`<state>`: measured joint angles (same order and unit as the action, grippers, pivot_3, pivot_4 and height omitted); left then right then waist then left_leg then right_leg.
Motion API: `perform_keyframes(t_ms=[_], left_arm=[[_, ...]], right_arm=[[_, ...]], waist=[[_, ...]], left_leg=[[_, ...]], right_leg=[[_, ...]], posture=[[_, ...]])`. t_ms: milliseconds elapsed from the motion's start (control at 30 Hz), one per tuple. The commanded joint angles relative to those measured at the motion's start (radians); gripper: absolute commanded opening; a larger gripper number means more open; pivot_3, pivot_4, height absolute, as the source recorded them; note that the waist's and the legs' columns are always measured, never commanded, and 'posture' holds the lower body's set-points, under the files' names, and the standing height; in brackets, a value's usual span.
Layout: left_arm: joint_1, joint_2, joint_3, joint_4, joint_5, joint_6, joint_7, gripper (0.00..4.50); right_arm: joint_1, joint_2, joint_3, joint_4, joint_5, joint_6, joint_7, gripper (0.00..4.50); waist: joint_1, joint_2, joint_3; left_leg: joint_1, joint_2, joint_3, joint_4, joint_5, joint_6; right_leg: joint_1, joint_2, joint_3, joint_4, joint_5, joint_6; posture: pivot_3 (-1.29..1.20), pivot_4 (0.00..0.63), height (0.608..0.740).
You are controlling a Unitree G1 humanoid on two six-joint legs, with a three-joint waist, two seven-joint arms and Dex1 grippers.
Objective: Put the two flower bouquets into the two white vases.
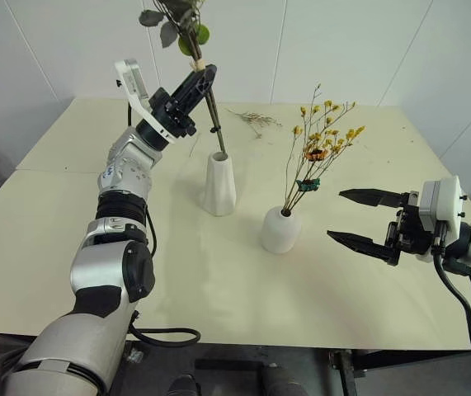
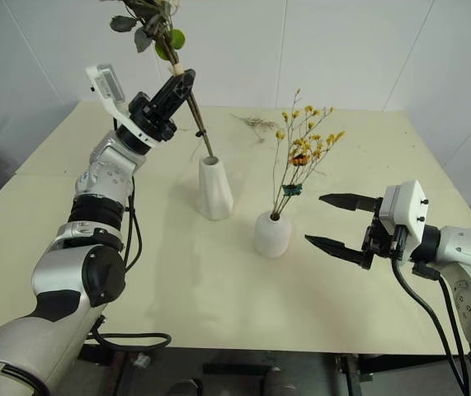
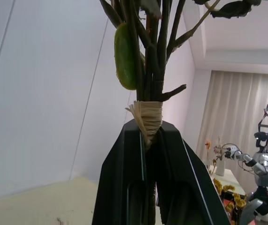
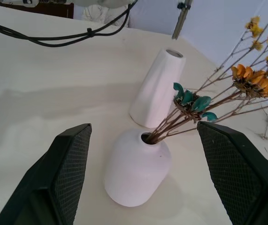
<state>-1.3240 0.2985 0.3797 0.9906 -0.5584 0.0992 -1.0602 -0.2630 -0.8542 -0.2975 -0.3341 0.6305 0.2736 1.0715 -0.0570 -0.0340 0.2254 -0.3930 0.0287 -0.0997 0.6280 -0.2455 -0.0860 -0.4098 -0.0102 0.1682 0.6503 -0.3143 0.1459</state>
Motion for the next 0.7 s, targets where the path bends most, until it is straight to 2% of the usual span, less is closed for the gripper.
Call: perform_keyframes(t_ms=[33, 700], left_arm=[[-0.047, 0.019, 0.004, 0.014, 0.010, -0.038, -0.019, 0.02], [-0.063, -0.005, 0.011, 0.170, 0.077, -0.230, 0.014, 0.02]], right_arm=[[0.017, 0.003, -0.053, -0.046, 0.026, -0.001, -0.025, 3.80], [0.076, 0.010, -0.075, -0.105, 0.045, 0.010, -0.090, 3.80]], waist=[[0.000, 0.000, 0.000], [0.001, 0.000, 0.000]], left_leg=[[0.000, 0.000, 0.000, 0.000, 0.000, 0.000], [-0.001, 0.000, 0.000, -0.001, 0.000, 0.000]], right_leg=[[0.000, 0.000, 0.000, 0.000, 0.000, 0.000], [0.000, 0.000, 0.000, -0.002, 0.000, 0.001]], posture=[[0.00, 0.150, 0.740], [0.00, 0.150, 0.740]])
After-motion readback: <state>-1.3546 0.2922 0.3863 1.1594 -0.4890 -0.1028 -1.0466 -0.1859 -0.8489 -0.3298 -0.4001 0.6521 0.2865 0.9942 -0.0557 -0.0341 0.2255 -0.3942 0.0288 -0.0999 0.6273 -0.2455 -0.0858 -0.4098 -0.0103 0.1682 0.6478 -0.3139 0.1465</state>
